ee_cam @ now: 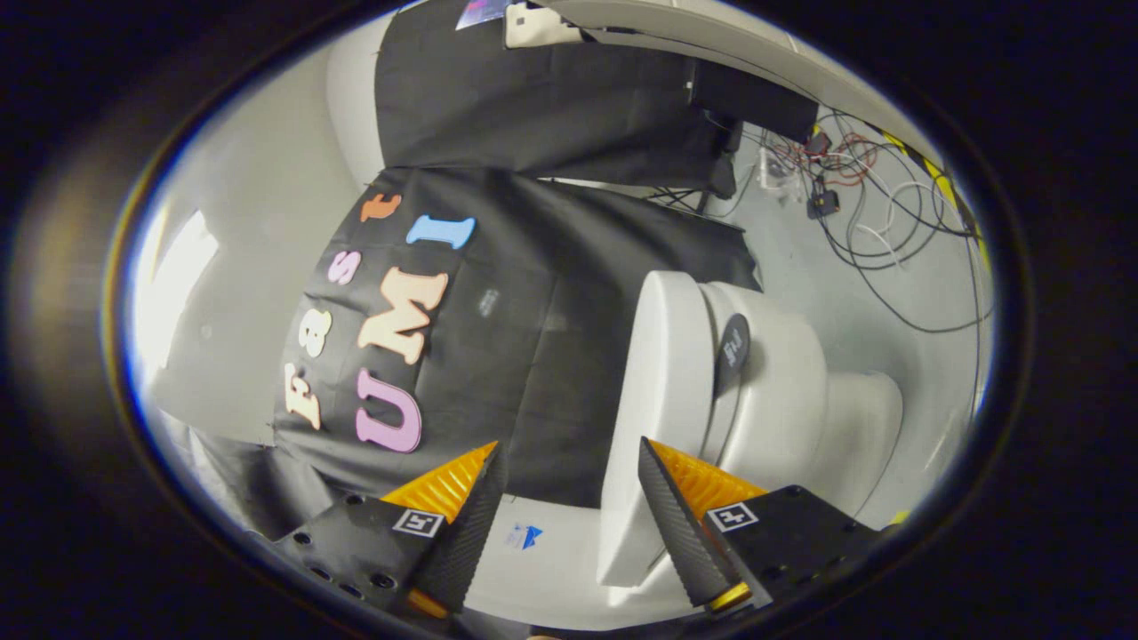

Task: Open the toilet lid.

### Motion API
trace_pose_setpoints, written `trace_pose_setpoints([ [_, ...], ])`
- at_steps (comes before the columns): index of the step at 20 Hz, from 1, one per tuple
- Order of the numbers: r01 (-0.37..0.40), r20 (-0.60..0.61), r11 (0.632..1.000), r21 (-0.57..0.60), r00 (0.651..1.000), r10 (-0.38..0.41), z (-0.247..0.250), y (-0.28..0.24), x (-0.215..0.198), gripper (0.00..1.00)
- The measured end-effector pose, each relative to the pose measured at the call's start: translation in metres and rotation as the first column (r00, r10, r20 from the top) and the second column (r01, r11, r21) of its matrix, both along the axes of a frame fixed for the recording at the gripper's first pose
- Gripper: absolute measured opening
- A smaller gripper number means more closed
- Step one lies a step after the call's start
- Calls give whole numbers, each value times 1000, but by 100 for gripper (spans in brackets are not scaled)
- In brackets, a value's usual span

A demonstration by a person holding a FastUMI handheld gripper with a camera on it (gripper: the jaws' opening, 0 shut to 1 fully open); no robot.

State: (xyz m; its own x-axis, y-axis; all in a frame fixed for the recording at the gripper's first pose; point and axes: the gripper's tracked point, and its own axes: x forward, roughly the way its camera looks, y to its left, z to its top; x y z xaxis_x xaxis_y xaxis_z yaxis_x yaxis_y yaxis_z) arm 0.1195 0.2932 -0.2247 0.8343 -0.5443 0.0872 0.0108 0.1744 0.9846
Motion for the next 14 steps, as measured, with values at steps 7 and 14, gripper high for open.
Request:
trace_pose_setpoints([
  [7, 111, -9, 987, 120, 994, -111, -39, -37, -14, 90],
  [14, 157, -1, 965, 211, 987, -160, -60, -86, -13, 86],
])
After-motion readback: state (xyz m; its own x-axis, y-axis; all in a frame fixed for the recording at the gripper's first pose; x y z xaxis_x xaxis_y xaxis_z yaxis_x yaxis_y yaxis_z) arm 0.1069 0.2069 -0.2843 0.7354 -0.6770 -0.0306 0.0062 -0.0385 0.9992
